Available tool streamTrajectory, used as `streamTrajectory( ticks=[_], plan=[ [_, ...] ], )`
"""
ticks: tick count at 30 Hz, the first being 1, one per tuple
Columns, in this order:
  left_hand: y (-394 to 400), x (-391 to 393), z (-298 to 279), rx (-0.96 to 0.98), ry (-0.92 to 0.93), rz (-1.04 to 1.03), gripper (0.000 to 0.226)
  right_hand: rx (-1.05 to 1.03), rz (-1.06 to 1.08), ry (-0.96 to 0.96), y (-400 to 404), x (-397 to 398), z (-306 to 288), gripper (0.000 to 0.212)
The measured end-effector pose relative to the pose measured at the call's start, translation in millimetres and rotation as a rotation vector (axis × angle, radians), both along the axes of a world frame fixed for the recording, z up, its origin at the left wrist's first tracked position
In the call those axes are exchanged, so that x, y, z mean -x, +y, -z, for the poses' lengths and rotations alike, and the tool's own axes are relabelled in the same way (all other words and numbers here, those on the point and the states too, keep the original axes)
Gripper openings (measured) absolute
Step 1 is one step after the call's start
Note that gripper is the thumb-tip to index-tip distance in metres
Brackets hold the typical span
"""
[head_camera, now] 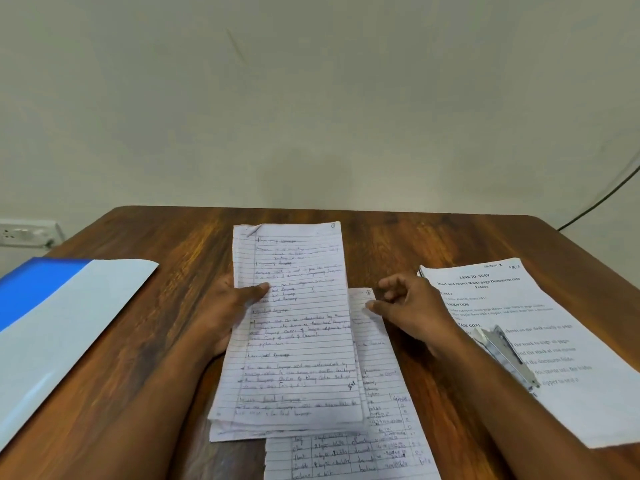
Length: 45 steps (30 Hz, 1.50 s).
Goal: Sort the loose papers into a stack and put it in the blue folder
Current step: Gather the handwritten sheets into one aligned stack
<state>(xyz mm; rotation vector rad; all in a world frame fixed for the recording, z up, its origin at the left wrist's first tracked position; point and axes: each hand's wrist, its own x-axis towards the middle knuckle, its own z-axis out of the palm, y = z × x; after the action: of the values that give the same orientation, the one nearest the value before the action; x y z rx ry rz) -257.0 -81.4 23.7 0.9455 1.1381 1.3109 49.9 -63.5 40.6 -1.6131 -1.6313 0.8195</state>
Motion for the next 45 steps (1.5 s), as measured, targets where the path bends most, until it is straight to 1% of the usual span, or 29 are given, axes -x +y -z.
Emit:
streamTrajectory(
  ticks=[2,6,11,15,20,24,31,42,43,45],
  plan=[
    [0.5,1.8,0.5,-0.005,-0.023,-0.011,0.026,0.028,-0.067,-0.086,-0.9,-1.5,-1.9,0.050],
    [2.1,2.5,1.6,-0.012,-0.036,-0.012,0.025,0.075,-0.133,-0.153,-1.8,-3.4,-3.0,0.065],
    [2.8,2.3,3.3,-0.013,-0.051,-0.003,0.027,-0.005,-0.104,-0.295,3.5,0.9,9.7,0.082],
    [5.2,3.7,5.2,-0.011,-0.055,0.007,0.031,-0.052,-0.131,-0.302,7.0,-1.4,14.8,0.093],
    [2.9,0.5,2.5,-0.016,-0.058,0.008,0.027,-0.084,-0.213,-0.282,9.7,-6.5,18.8,0.082],
    [1.7,0.3,0.7,-0.016,-0.067,0.002,0.025,-0.078,-0.183,-0.245,10.2,-6.5,20.5,0.084],
    [2.1,0.4,2.8,-0.012,-0.043,-0.008,0.029,-0.039,-0.048,-0.197,10.9,-1.6,17.8,0.073],
    [4.5,2.7,4.8,-0.014,-0.010,-0.032,0.029,-0.040,-0.025,-0.164,4.6,4.5,10.0,0.039],
    [4.8,2.9,5.1,-0.017,-0.010,-0.028,0.029,-0.038,-0.021,-0.161,4.2,5.2,10.4,0.039],
    [5.6,3.4,5.7,-0.019,-0.009,-0.027,0.029,-0.051,-0.004,-0.176,3.3,7.0,9.7,0.048]
  ],
)
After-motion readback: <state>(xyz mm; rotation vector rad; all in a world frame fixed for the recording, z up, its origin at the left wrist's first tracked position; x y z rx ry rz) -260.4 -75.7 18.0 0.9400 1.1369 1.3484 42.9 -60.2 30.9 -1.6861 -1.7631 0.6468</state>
